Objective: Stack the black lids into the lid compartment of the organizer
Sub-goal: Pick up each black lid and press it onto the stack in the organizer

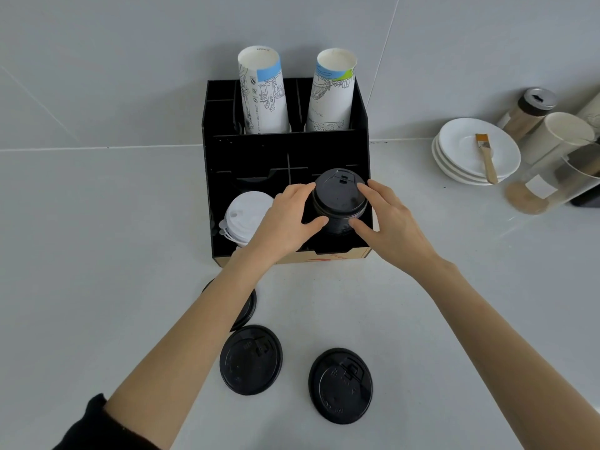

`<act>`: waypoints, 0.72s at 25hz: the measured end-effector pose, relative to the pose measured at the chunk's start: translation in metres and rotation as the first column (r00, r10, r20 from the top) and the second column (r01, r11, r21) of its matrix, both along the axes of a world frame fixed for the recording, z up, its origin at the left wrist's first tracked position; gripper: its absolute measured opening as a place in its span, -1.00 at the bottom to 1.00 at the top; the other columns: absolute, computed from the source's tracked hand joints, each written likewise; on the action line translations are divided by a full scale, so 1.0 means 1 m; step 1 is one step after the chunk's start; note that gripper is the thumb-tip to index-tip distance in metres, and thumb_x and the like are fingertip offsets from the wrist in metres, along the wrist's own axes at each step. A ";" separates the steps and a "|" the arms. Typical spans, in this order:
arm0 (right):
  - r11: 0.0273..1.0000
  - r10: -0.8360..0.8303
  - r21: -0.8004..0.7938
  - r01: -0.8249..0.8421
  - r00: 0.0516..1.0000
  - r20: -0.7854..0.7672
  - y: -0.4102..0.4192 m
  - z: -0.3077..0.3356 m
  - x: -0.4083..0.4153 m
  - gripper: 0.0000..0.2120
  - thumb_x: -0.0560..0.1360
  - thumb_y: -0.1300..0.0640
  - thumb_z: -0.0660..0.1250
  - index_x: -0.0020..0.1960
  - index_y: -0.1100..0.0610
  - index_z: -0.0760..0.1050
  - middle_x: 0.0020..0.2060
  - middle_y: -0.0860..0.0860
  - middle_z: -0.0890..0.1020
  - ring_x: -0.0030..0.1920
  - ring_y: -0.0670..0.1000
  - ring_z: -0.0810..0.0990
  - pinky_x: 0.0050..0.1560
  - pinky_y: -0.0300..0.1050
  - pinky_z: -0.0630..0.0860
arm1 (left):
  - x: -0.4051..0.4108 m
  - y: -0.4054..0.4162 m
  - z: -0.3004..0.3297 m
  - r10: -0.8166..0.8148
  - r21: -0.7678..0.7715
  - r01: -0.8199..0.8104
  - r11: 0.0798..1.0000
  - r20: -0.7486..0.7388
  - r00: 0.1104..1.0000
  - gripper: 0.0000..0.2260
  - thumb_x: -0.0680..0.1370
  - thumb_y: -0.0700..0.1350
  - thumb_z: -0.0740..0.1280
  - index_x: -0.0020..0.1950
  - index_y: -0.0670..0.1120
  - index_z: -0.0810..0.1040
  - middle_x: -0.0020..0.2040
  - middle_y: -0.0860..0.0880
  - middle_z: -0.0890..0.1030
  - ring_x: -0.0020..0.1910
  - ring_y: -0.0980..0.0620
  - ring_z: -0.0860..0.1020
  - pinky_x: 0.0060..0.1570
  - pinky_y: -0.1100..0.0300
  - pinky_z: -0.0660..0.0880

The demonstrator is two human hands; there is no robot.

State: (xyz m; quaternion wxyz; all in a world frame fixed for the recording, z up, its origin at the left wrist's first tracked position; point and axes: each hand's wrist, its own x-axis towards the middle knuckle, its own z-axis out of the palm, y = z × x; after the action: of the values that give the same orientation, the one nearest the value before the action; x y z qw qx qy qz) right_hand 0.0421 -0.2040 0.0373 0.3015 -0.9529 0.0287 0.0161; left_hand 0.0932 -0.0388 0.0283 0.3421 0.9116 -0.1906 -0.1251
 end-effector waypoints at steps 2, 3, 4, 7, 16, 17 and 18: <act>1.000 0.006 0.001 -0.006 1.000 -0.001 0.002 0.002 -0.009 -0.47 0.50 0.10 0.23 0.41 0.10 0.12 0.46 0.07 0.18 0.44 0.08 0.17 0.39 -0.03 0.21 | -0.010 0.005 0.003 0.000 -0.008 0.000 1.000 0.008 1.000 -0.46 0.50 -0.07 0.30 0.42 -0.11 0.17 0.42 -0.12 0.29 0.36 -0.10 0.32 0.33 0.01 0.30; 1.000 0.010 0.003 -0.010 1.000 -0.003 0.003 0.002 -0.014 -0.47 0.50 0.10 0.23 0.41 0.09 0.12 0.46 0.06 0.18 0.44 0.07 0.17 0.39 -0.03 0.20 | -0.016 0.008 0.003 0.001 -0.011 -0.001 1.000 0.005 1.000 -0.47 0.50 -0.07 0.29 0.41 -0.11 0.17 0.42 -0.12 0.30 0.36 -0.09 0.32 0.32 0.03 0.30; 1.000 0.014 0.006 -0.014 1.000 -0.003 0.004 0.003 -0.020 -0.47 0.50 0.10 0.23 0.41 0.09 0.12 0.46 0.05 0.18 0.44 0.07 0.17 0.39 -0.03 0.20 | -0.022 0.011 0.004 0.001 -0.014 -0.001 1.000 -0.001 1.000 -0.47 0.50 -0.07 0.29 0.41 -0.10 0.18 0.42 -0.11 0.30 0.36 -0.08 0.32 0.32 0.04 0.29; 1.000 0.020 0.017 -0.020 1.000 -0.003 0.008 0.003 -0.039 -0.47 0.51 0.09 0.23 0.41 0.08 0.12 0.46 0.04 0.19 0.44 0.05 0.17 0.38 -0.06 0.20 | -0.041 0.020 0.000 -0.017 -0.009 0.016 1.000 -0.034 0.999 -0.47 0.51 -0.06 0.29 0.42 -0.09 0.17 0.41 -0.11 0.30 0.38 -0.07 0.30 0.34 0.05 0.27; 0.998 0.058 0.038 -0.056 0.996 -0.071 0.018 -0.017 -0.103 -0.46 0.50 0.09 0.24 0.41 0.08 0.11 0.43 0.05 0.23 0.42 0.05 0.21 0.37 -0.09 0.21 | -0.109 0.034 -0.021 -0.135 0.095 0.149 0.984 -0.138 0.981 -0.46 0.51 -0.05 0.29 0.42 -0.06 0.15 0.42 -0.10 0.29 0.36 -0.07 0.29 0.37 0.01 0.26; 0.997 0.060 0.044 -0.056 0.995 -0.085 0.020 -0.021 -0.112 -0.46 0.50 0.09 0.24 0.41 0.08 0.11 0.43 0.05 0.23 0.42 0.05 0.21 0.38 -0.09 0.21 | -0.116 0.034 -0.024 -0.142 0.118 0.161 0.980 -0.155 0.978 -0.45 0.51 -0.04 0.28 0.43 -0.06 0.13 0.43 -0.09 0.27 0.37 -0.07 0.29 0.38 0.01 0.26; 0.997 0.059 0.049 -0.055 0.993 -0.100 0.021 -0.025 -0.120 -0.46 0.50 0.09 0.24 0.41 0.08 0.11 0.43 0.04 0.23 0.42 0.04 0.21 0.38 -0.10 0.20 | -0.122 0.034 -0.027 -0.150 0.133 0.174 0.976 -0.170 0.974 -0.45 0.51 -0.03 0.28 0.43 -0.06 0.12 0.44 -0.09 0.26 0.37 -0.07 0.28 0.38 0.01 0.26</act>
State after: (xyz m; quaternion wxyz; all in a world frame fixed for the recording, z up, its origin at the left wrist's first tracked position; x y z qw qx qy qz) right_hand -0.0782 -0.1835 0.0126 0.3211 -0.9440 0.0165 0.0739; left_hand -0.0291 -0.0046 0.0014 0.2767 0.9028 -0.2269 -0.2387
